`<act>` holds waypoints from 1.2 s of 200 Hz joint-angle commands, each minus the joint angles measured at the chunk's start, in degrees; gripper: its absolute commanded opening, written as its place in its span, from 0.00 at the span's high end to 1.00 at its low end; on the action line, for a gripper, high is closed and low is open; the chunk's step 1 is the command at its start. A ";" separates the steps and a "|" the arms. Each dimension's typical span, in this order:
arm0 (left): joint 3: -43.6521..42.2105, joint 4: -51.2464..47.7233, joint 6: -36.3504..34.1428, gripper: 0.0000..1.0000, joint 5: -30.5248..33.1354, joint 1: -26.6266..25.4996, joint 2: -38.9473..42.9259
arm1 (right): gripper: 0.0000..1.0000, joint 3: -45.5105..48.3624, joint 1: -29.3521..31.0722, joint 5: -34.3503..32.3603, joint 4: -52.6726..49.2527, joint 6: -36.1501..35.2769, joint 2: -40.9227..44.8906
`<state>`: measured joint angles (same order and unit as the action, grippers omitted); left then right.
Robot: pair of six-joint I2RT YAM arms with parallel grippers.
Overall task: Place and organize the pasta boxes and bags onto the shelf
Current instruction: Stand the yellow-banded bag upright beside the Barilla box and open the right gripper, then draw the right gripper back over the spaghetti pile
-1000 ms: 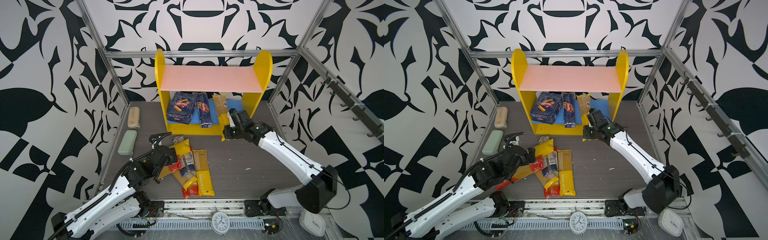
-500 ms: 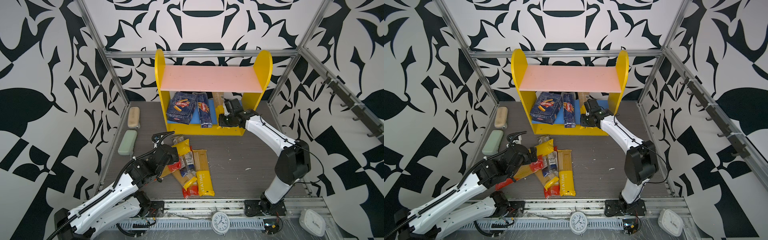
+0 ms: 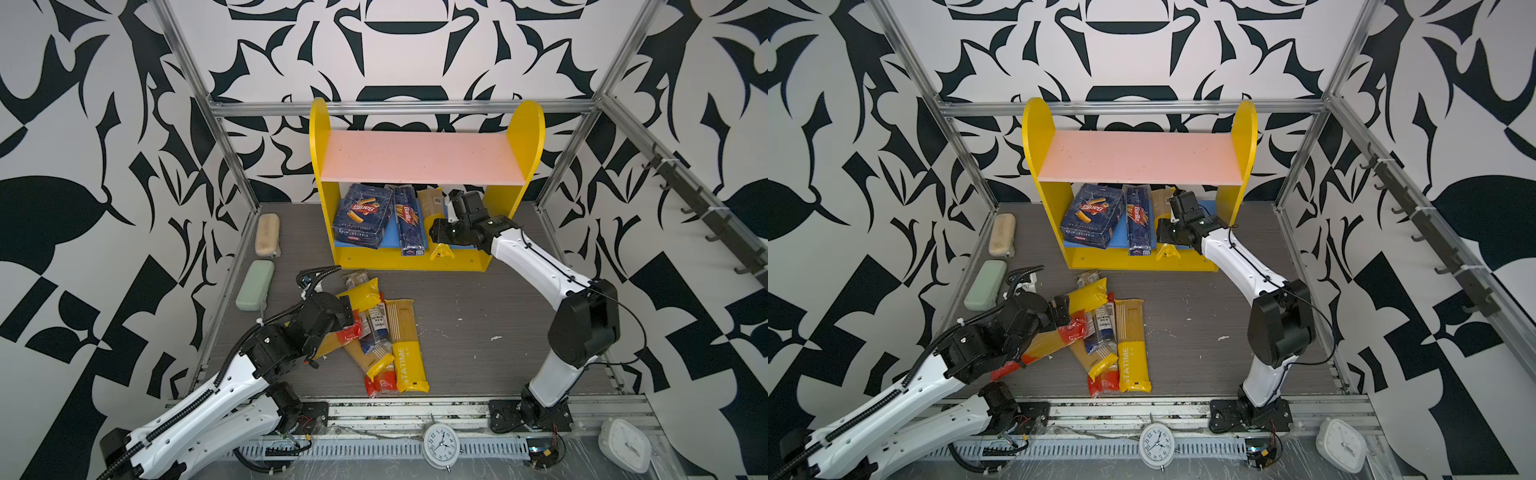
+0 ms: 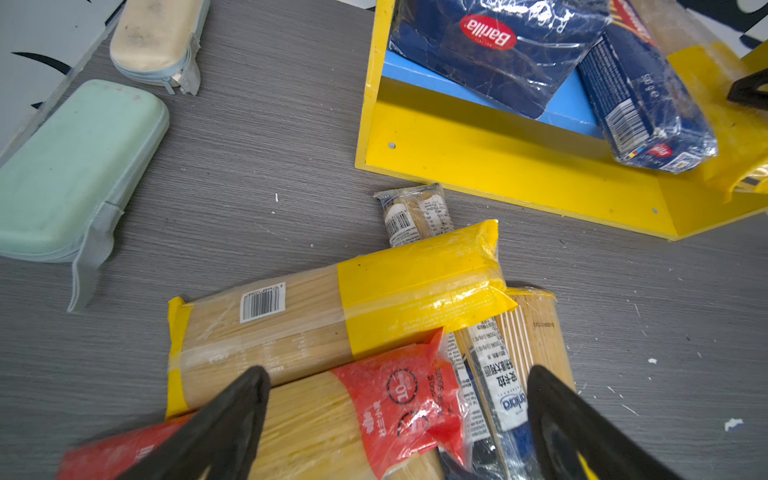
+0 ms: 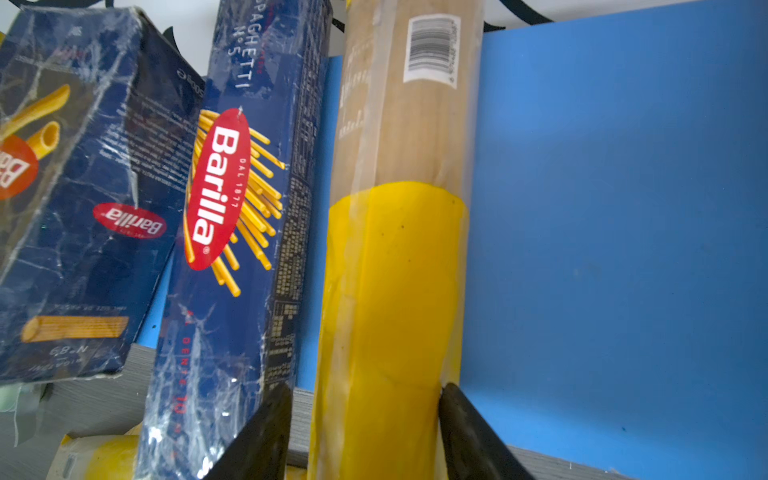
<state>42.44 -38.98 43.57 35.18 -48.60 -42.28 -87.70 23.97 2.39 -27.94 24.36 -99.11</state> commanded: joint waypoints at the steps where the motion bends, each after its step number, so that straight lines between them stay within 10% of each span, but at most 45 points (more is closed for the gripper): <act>1: -1.12 -2.42 1.05 0.01 1.20 0.18 1.87 | 0.41 0.61 -0.02 0.62 1.75 0.91 4.30; 114: -3.44 -6.10 4.32 0.01 0.65 0.17 7.06 | 0.36 18.49 1.33 4.69 -1.79 2.84 21.89; 240: -3.32 -5.00 6.21 0.01 -2.79 0.18 4.32 | 0.36 45.33 17.14 3.02 1.11 12.28 39.53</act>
<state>39.68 -43.09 48.29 33.10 -48.60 -38.04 -44.49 39.13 6.35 -29.32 33.82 -61.71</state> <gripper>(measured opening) 0.992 0.641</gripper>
